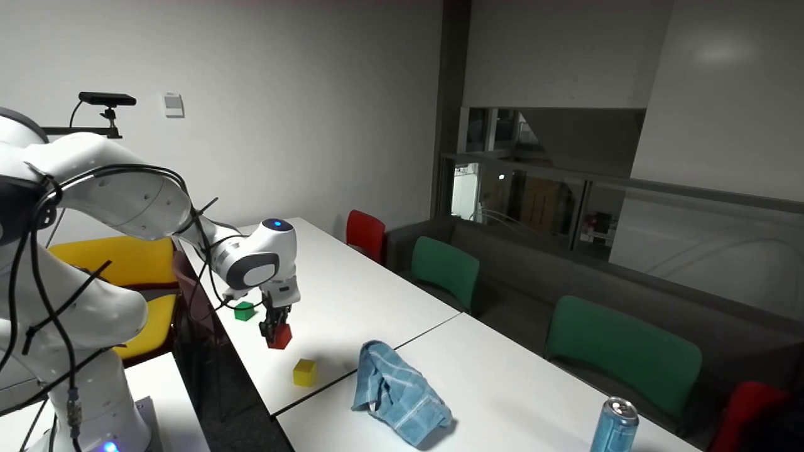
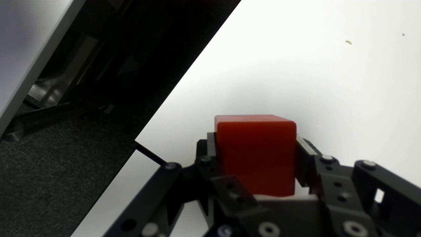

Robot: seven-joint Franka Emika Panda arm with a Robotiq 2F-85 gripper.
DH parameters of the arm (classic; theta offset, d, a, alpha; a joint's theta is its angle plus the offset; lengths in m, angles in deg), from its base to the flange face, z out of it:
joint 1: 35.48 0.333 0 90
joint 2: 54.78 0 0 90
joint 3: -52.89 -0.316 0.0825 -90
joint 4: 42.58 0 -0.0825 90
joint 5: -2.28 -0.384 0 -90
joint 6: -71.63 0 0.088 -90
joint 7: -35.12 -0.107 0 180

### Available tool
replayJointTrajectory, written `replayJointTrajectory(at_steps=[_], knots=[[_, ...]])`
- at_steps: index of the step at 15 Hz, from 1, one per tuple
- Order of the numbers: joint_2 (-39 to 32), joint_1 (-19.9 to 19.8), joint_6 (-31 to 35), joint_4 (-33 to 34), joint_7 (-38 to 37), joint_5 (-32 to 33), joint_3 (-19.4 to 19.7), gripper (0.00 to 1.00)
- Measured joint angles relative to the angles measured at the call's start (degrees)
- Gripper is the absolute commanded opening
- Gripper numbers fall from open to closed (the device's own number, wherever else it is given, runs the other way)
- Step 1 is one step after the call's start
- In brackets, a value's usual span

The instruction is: Pick up the orange and green object and place them on top of the yellow object

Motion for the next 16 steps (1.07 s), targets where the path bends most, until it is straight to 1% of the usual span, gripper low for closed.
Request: replayJointTrajectory(at_steps=[4, 7, 12, 16], knots=[[2.8, 0.1, 0.0, 0.7, 0.2, 0.0, 0.0, 0.30], [5.5, 0.8, 0.0, 1.6, 0.2, 0.0, 0.0, 0.30], [9.8, 3.6, 0.0, 4.2, 0.2, 0.3, 0.6, 0.30], [12.9, 5.0, 0.0, 6.4, 0.6, 0.3, 1.0, 0.30]])
